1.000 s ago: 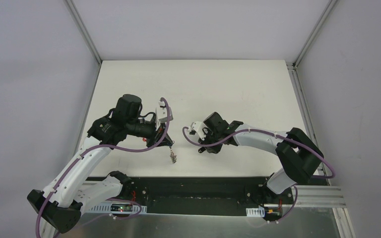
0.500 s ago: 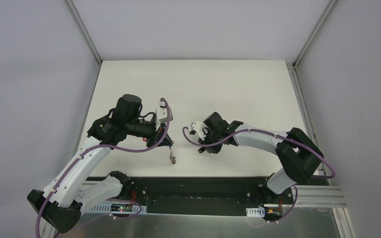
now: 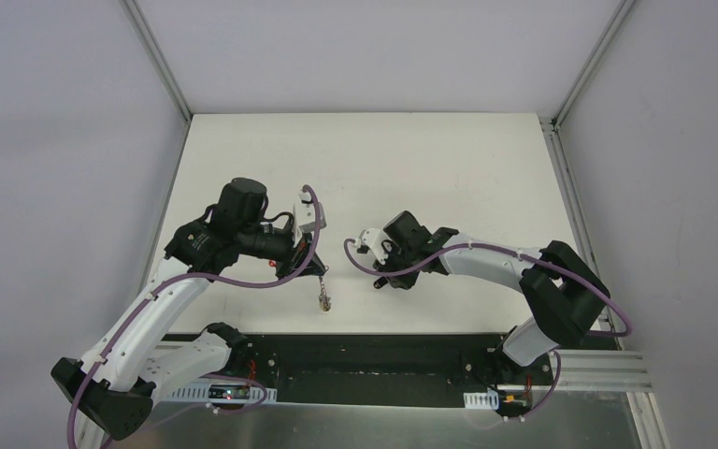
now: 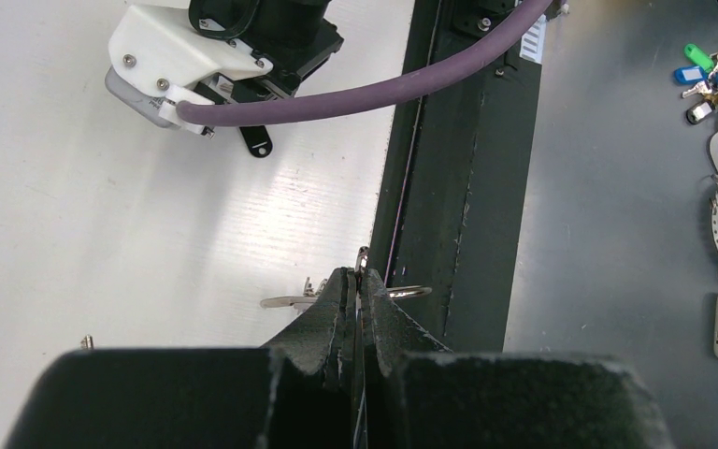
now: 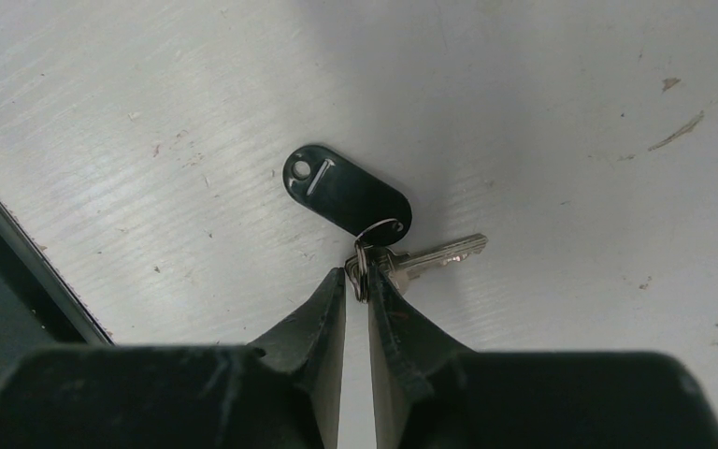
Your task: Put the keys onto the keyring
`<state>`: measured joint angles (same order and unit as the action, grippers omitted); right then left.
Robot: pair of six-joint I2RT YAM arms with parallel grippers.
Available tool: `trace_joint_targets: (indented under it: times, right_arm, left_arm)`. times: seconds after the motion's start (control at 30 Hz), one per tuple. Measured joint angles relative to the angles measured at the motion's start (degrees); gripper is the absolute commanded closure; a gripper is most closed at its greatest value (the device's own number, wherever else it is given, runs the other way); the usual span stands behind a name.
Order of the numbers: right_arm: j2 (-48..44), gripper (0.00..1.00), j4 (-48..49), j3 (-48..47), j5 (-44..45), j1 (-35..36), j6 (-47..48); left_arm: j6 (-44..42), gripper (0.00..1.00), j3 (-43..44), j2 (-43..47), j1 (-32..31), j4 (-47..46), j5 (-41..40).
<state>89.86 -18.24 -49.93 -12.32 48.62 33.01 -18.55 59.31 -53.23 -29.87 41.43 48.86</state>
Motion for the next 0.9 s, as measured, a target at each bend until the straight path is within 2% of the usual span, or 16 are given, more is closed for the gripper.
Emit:
trace_joint_targets:
  times: [0.9]
  right_arm:
    - [0.81,0.83,0.02,-0.96,-0.61,-0.55,0.02]
  left_arm:
    - [-0.39,1.00,0.00,0.00,0.00,1.05,-0.02]
